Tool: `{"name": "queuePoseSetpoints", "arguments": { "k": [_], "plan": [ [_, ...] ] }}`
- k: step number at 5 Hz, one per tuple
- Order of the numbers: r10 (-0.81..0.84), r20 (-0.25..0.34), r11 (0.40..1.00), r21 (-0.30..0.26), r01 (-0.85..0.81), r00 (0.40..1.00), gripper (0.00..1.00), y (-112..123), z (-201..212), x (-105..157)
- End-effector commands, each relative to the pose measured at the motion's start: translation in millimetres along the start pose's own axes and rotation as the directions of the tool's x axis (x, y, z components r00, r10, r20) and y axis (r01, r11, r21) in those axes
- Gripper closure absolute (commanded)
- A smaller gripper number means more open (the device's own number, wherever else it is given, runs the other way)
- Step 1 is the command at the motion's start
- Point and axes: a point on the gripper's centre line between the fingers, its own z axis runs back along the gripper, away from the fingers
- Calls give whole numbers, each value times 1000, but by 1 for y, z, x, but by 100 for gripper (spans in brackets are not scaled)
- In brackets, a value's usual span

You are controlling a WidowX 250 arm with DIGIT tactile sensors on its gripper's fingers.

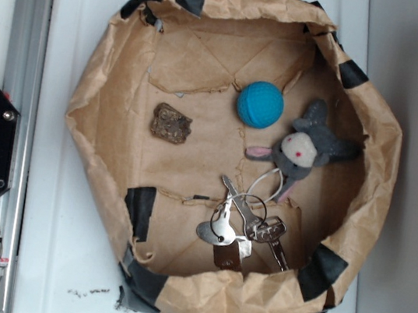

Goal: Grab the silver keys.

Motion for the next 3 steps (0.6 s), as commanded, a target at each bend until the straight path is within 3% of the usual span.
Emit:
{"name": "queuePoseSetpoints", "arguments": {
  "k": [1, 2, 3],
  "plan": [
    [0, 0, 1000, 0, 0, 1000, 0, 0, 0, 0],
    [23, -32, 998, 60, -21, 999, 0, -1, -21, 48],
    [27, -32, 998, 65, -25, 999, 0, 4, -33, 97]
  ]
}}
